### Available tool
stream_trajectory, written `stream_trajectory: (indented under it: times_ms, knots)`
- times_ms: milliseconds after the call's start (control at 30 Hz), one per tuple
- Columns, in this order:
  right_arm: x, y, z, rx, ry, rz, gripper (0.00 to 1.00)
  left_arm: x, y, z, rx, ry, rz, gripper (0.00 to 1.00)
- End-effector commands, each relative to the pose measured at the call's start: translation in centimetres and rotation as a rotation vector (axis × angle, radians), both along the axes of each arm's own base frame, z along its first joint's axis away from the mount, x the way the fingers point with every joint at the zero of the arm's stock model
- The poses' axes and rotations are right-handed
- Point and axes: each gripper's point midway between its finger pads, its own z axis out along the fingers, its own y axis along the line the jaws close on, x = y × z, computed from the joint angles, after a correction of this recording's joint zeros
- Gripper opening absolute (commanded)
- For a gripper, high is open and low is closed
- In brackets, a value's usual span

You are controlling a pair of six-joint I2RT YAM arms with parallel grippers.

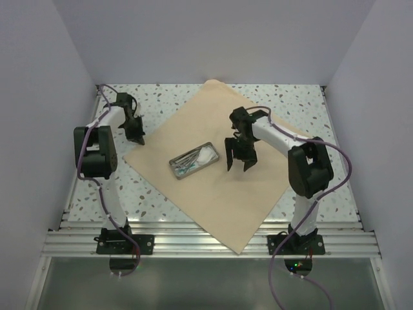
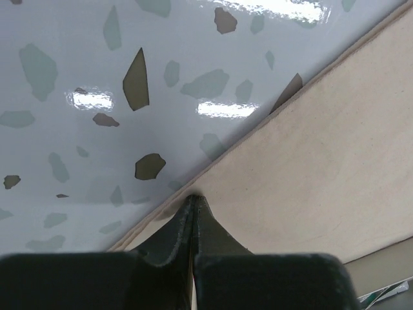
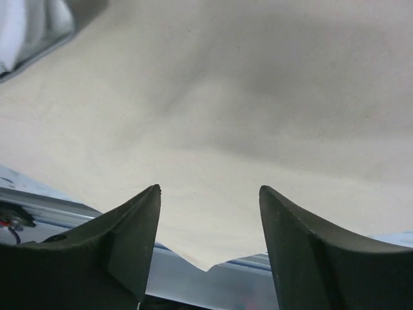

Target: Prepare the surgical pack

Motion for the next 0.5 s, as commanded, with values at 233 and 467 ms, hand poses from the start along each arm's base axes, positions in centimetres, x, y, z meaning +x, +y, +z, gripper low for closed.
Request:
stream_trajectory:
  times_ms: [233, 467]
  knots:
    - [10.4, 5.4, 4.6, 0.111, -0.25, 0.224, 0.76, -2.0, -1.1, 5.6, -0.05, -0.153, 0.0, 0.07]
    - [11.9, 7.2, 2.3, 0.117, -0.254, 0.258, 0.69, -6.5, -4.5, 7.8, -0.126, -0.199, -0.008, 0.07]
